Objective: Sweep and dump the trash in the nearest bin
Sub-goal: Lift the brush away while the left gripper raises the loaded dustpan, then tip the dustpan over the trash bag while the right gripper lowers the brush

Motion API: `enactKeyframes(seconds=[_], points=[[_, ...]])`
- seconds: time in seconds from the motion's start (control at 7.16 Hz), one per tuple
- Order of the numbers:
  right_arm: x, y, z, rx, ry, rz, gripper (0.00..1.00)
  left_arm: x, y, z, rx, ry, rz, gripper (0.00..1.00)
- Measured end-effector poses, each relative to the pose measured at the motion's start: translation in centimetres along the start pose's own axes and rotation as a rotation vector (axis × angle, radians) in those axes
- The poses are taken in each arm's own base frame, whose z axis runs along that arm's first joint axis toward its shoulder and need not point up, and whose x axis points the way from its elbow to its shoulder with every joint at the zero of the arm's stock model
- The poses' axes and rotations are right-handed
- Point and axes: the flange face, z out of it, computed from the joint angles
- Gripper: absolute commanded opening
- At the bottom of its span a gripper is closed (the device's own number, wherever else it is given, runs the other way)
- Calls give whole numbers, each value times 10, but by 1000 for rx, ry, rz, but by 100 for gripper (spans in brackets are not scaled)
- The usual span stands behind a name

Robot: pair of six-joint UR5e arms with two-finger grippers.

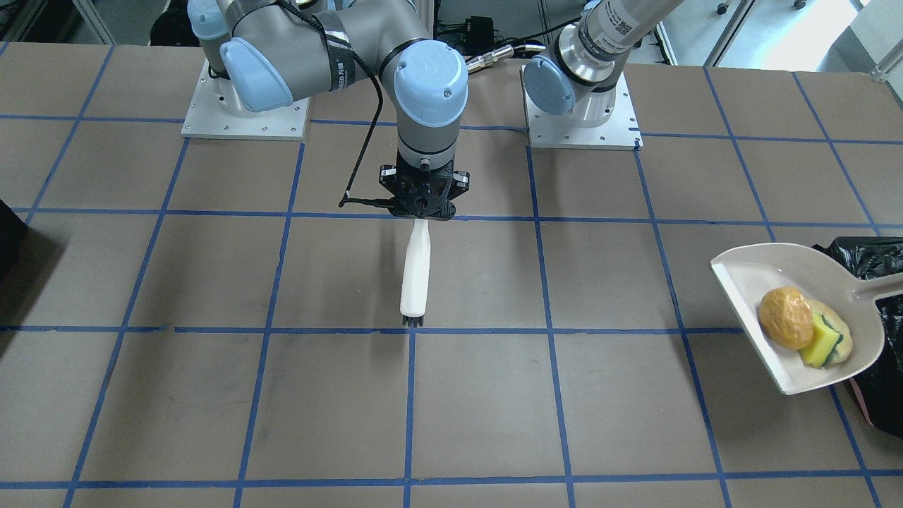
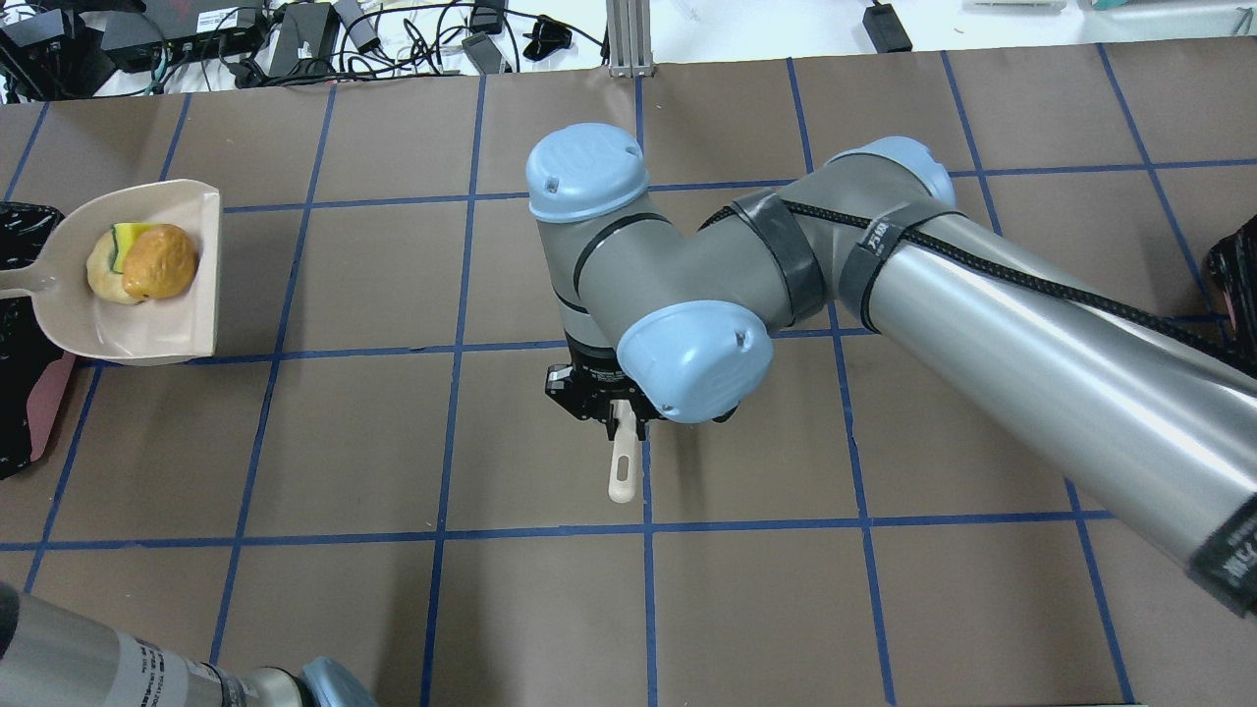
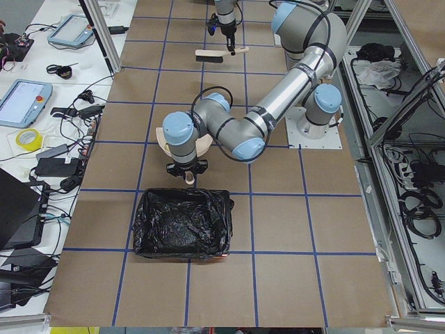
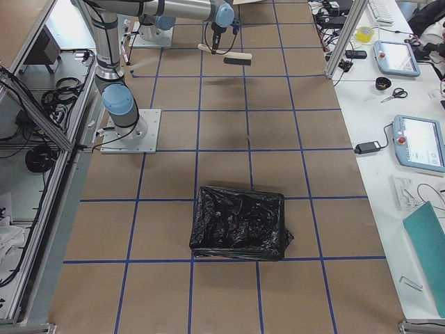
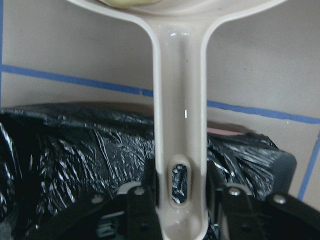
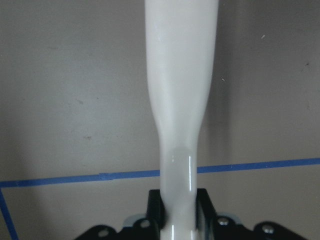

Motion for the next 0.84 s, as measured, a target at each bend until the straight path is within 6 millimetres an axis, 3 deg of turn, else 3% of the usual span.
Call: enactKeyframes(seconds=[0.42,0.56,0.84], points=[[14,21,43,55,-9,-47,0,21,87,-54,-91,-17,-67,0],[12,27,50,57,-6,-55,0,26,114,-65,-120,-29,-76,0],[8,35,62,54,6,-70,0,29,164,-69,-149,-45,-102,0]])
